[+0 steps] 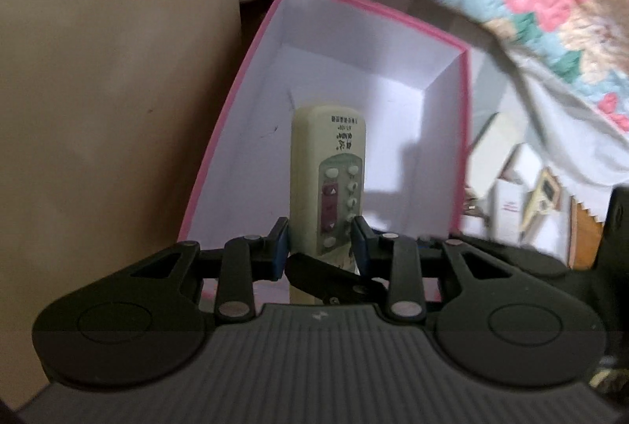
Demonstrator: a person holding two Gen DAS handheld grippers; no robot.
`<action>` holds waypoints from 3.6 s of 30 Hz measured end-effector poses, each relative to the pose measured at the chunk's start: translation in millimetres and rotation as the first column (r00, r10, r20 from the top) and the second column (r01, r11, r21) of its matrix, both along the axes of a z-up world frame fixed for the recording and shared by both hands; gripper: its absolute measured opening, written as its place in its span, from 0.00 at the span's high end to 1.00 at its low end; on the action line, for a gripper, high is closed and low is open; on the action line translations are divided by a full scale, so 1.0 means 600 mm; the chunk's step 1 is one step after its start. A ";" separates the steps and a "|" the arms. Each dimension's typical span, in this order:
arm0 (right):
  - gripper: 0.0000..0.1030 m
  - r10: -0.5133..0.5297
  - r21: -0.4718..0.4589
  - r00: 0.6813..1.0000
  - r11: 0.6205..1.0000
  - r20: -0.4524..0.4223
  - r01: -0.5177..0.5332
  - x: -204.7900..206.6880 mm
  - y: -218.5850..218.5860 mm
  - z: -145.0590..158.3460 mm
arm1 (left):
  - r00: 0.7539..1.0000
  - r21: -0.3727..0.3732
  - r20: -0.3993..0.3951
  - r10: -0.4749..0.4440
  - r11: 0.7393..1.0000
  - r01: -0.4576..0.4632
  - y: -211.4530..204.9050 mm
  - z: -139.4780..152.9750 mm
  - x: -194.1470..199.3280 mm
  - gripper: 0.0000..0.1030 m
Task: Organize rigid objects
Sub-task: 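Carry the cream remote into the pink box and release it, then move the left tool back to the items and grasp the large white power bank, then lift the large white power bank toward the pink box with the left tool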
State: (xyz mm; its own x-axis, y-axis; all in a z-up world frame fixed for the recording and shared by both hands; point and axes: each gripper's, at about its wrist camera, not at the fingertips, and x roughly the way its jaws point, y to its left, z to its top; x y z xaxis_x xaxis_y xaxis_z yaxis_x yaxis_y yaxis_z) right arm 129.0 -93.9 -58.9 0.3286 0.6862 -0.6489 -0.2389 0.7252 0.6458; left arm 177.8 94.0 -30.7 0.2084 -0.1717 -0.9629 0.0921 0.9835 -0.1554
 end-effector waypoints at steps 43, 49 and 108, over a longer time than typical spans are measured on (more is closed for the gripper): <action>0.41 0.078 -0.176 0.976 0.983 0.201 -0.043 -0.157 -0.166 0.134 | 0.922 0.259 0.197 -0.333 0.925 0.278 -0.124 0.095 -0.131 0.35; 0.39 0.084 -0.235 0.972 0.971 0.222 -0.030 -0.212 -0.210 0.126 | 0.898 0.236 0.186 -0.398 0.906 0.352 -0.177 0.096 -0.173 0.34; 0.32 -0.107 -0.494 0.945 0.830 0.311 0.257 -0.200 -0.240 -0.174 | 0.969 -0.273 0.083 -0.231 0.930 0.245 -0.354 -0.225 -0.182 0.69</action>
